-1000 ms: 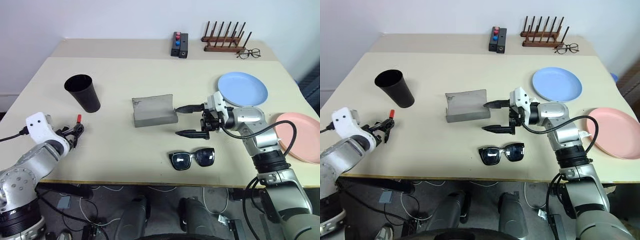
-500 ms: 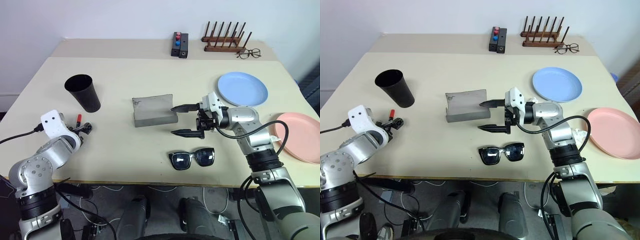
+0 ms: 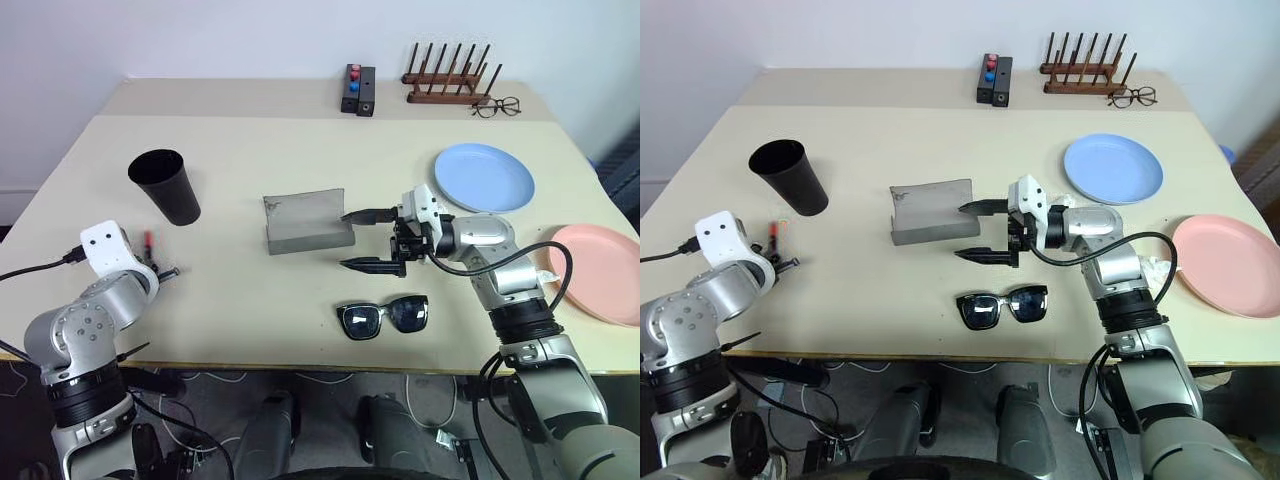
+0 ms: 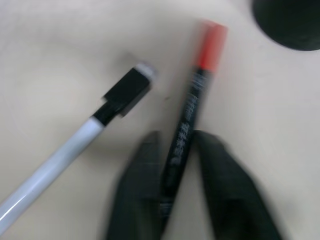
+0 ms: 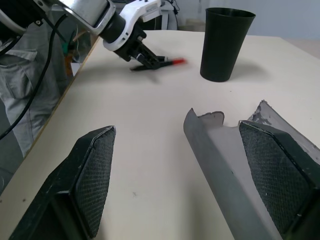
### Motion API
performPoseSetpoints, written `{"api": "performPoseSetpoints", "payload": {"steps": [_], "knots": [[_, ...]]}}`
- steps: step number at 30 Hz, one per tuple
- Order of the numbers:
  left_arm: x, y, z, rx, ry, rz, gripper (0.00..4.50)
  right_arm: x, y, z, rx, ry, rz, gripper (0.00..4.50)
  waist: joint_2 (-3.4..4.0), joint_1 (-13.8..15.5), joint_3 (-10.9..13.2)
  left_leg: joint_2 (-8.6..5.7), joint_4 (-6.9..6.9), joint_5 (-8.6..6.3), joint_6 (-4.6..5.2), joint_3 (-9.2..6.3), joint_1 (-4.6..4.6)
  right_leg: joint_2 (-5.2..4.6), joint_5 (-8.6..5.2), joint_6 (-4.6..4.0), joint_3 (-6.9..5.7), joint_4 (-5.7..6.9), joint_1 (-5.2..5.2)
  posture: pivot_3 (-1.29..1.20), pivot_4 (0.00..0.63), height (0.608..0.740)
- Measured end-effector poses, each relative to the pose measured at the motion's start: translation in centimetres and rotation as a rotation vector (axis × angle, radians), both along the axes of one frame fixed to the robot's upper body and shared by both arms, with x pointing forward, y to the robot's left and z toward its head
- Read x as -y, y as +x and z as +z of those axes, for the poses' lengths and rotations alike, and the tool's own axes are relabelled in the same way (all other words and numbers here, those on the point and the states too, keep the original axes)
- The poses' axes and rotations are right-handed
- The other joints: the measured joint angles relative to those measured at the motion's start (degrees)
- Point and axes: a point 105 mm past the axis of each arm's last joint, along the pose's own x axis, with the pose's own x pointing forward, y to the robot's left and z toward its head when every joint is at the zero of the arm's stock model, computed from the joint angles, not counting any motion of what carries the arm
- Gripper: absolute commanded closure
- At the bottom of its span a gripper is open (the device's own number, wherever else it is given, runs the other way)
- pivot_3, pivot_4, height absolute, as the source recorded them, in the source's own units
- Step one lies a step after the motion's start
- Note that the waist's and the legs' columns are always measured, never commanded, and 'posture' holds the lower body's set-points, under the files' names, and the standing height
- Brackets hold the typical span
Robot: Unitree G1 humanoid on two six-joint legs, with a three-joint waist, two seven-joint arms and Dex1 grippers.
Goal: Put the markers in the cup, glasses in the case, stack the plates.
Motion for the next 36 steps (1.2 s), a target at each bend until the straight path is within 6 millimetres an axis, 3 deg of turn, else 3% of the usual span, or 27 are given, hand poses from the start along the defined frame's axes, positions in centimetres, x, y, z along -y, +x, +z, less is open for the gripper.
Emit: {"api": "performPoseSetpoints", "payload": {"steps": [9,16,23,26,29,36], "knots": [[0.3,-0.3,0.0,0.048,-0.096,0.01,4.47,-0.1,0.0,0.1,-0.011,0.005,-0.005,0.47,0.0,-0.17,0.0,0.01,-0.04,0.0,-0.01,0.02,0.03,0.0,0.0,0.01,0.0,-0.01,-0.01,0.0,0.15,0.74],[6.7,-1.2,0.1,0.068,-0.227,-0.358,4.47,0.0,0.1,0.2,-0.009,0.006,-0.014,0.47,-0.06,-0.15,0.03,0.0,0.0,0.0,-0.02,-0.01,0.0,-0.03,-0.01,-0.02,-0.01,-0.04,0.02,0.0,0.15,0.74],[10.4,-1.8,0.4,0.054,-0.271,-0.601,4.47,0.2,0.3,0.3,-0.005,0.009,-0.034,0.47,-0.09,-0.24,0.05,0.02,-0.02,0.01,-0.02,-0.01,-0.01,0.02,-0.04,-0.07,-0.01,-0.03,0.0,0.0,0.15,0.74],[11.9,-1.0,2.8,0.18,-0.173,-0.697,4.47,0.3,0.5,0.3,-0.003,0.015,-0.051,0.47,-0.14,-0.1,0.08,0.02,-0.02,0.01,-0.03,0.0,-0.04,0.01,-0.12,-0.24,0.0,-0.08,0.0,0.0,0.15,0.74],[12.6,-0.1,6.9,0.407,-0.004,-0.73,4.47,0.8,1.1,0.7,-0.003,0.041,-0.11,0.47,-0.13,-0.07,0.08,0.04,-0.08,0.01,-0.04,0.03,-0.04,0.0,-0.11,-0.29,0.03,-0.17,-0.02,0.0,0.15,0.74],[13.1,1.1,12.7,0.743,0.048,-0.773,4.47,2.1,2.7,2.0,-0.036,0.15,-0.243,0.47,-0.14,-0.06,0.09,0.04,-0.1,0.02,-0.01,0.03,-0.08,0.01,-0.11,-0.29,0.01,-0.19,-0.04,0.0,0.15,0.74]]}}
